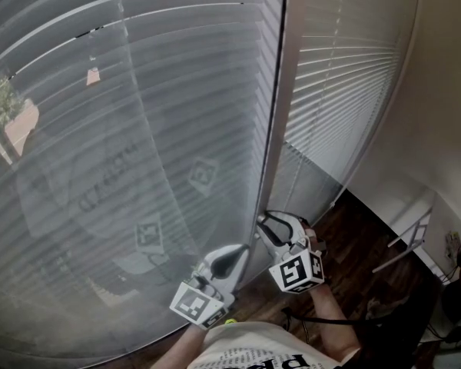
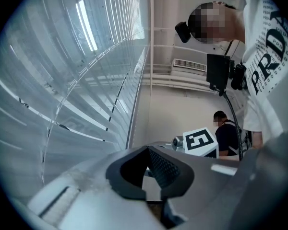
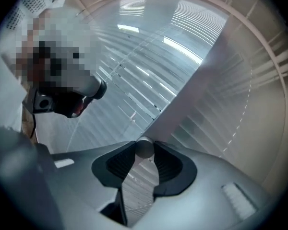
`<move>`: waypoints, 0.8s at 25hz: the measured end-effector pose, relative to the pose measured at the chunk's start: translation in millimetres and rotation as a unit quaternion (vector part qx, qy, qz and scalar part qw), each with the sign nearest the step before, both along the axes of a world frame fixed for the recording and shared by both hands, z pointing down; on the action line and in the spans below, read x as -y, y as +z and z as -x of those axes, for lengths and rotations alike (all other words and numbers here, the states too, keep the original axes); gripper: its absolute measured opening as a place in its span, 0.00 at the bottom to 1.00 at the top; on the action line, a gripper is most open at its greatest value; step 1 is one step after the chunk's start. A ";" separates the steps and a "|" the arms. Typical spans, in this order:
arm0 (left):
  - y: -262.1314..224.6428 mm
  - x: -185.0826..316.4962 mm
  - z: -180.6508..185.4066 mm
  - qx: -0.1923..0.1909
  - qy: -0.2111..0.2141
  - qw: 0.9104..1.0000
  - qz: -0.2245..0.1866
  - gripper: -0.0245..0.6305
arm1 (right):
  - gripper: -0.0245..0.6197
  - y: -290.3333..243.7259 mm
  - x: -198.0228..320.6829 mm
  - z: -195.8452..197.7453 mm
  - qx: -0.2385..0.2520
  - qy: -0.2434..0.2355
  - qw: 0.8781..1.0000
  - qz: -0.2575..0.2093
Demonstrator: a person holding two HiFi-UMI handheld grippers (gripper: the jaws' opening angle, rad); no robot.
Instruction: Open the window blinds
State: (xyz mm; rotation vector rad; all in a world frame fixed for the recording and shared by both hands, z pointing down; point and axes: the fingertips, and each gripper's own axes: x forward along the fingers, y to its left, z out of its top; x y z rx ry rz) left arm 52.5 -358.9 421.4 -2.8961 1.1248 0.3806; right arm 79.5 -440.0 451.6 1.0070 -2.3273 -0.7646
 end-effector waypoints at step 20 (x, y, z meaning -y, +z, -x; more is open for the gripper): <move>-1.0 -5.0 -1.4 -0.003 0.003 1.000 -0.007 0.03 | 0.24 -1.4 2.5 -5.3 0.173 0.008 0.975 0.136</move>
